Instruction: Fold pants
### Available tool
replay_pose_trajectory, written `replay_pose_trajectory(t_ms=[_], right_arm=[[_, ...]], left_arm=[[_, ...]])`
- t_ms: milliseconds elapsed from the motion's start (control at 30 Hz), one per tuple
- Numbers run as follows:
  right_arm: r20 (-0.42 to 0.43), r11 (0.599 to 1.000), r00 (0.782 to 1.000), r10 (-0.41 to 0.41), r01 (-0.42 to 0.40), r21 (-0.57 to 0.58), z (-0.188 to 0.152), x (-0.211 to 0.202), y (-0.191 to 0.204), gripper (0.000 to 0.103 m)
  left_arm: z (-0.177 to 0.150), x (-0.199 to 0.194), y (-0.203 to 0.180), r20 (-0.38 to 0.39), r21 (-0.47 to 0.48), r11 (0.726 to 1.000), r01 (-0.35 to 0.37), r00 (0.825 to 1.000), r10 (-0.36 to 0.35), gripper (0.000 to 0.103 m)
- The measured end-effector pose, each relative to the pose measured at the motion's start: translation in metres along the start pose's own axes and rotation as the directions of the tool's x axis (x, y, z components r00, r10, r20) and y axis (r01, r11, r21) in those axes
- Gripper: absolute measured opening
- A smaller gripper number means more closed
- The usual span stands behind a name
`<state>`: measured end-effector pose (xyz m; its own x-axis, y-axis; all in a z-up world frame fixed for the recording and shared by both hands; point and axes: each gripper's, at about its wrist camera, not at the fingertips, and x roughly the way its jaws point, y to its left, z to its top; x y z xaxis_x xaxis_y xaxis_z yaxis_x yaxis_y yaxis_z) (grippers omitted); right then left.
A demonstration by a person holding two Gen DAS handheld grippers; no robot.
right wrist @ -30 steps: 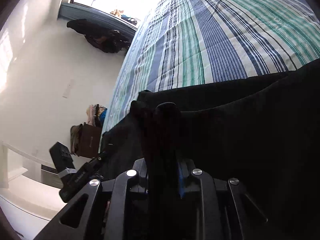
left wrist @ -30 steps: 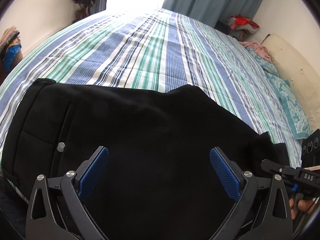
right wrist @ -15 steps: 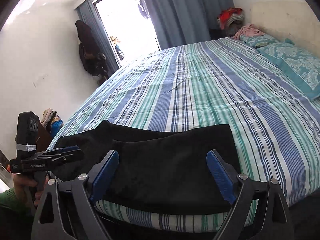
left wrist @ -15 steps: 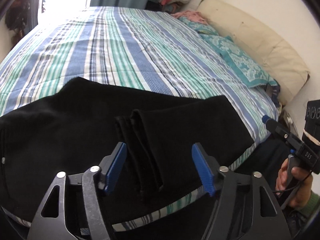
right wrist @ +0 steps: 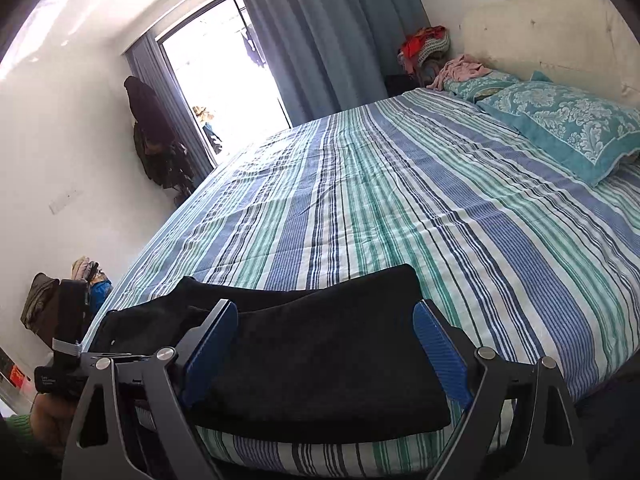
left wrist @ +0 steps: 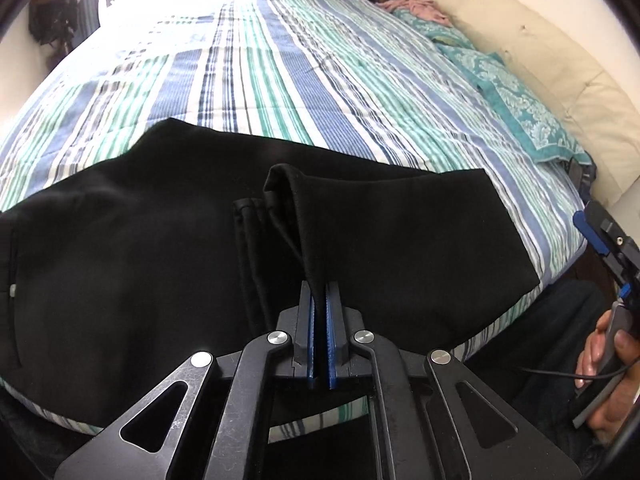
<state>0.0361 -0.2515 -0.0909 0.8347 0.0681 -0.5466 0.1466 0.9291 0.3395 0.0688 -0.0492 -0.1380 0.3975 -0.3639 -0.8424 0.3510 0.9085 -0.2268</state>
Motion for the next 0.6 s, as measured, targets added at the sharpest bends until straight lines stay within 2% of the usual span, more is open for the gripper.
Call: replay_pose_trajectory(t_ms=[100,167,200,233,267,300,333,367,400,433,500,600], right_arm=[[-0.026,0.999,0.999,0.036,-0.037,-0.032,-0.002,0.005,0.007,0.089],[-0.127,0.992,0.985,0.116,-0.122,-0.043,-0.008,0.027,0.016,0.09],[-0.217,0.989,0.966,0.141,-0.149,-0.023,-0.016,0.046,0.018,0.09],[-0.324,0.988,0.934,0.151,-0.155,0.016,-0.028,0.069,0.016,0.09],[-0.437,0.988,0.886,0.155,-0.14,0.066,-0.043,0.093,0.011,0.09],[-0.488,0.989,0.86,0.15,-0.12,0.092,-0.054,0.106,0.006,0.09],[-0.451,0.988,0.879,0.155,-0.129,0.088,-0.052,0.102,0.007,0.09],[-0.438,0.985,0.883,0.169,-0.138,0.101,-0.044,0.098,0.007,0.09],[-0.425,0.975,0.879,0.215,-0.17,0.143,-0.035,0.094,0.006,0.09],[-0.381,0.958,0.883,0.272,-0.211,0.195,-0.025,0.089,0.002,0.09],[-0.302,0.93,0.896,0.325,-0.245,0.274,-0.002,0.085,-0.009,0.09],[-0.277,0.885,0.887,0.37,-0.246,0.394,0.026,0.108,-0.03,0.09]], left_arm=[[-0.006,0.013,0.01,-0.039,-0.015,1.0,-0.017,0.999,0.016,0.003],[-0.012,0.027,0.01,-0.059,0.007,0.999,-0.038,0.998,0.038,0.004],[-0.014,0.03,0.007,-0.055,0.03,0.998,-0.052,0.997,0.053,0.005],[-0.014,0.031,0.005,-0.05,0.046,0.997,-0.061,0.997,0.063,0.005],[-0.014,0.031,0.004,-0.048,0.053,0.997,-0.061,0.997,0.064,0.006],[-0.014,0.03,0.005,-0.047,0.053,0.997,-0.06,0.997,0.062,0.006],[-0.014,0.029,0.006,-0.045,0.049,0.997,-0.055,0.997,0.057,0.007],[-0.015,0.029,0.008,-0.044,0.044,0.998,-0.049,0.998,0.051,0.008],[-0.016,0.028,0.01,-0.041,0.041,0.998,-0.043,0.998,0.045,0.009],[-0.016,0.027,0.01,-0.038,0.042,0.998,-0.039,0.998,0.041,0.009],[-0.015,0.028,0.009,-0.038,0.043,0.998,-0.037,0.999,0.039,0.009],[-0.015,0.028,0.009,-0.037,0.043,0.998,-0.036,0.999,0.037,0.009]])
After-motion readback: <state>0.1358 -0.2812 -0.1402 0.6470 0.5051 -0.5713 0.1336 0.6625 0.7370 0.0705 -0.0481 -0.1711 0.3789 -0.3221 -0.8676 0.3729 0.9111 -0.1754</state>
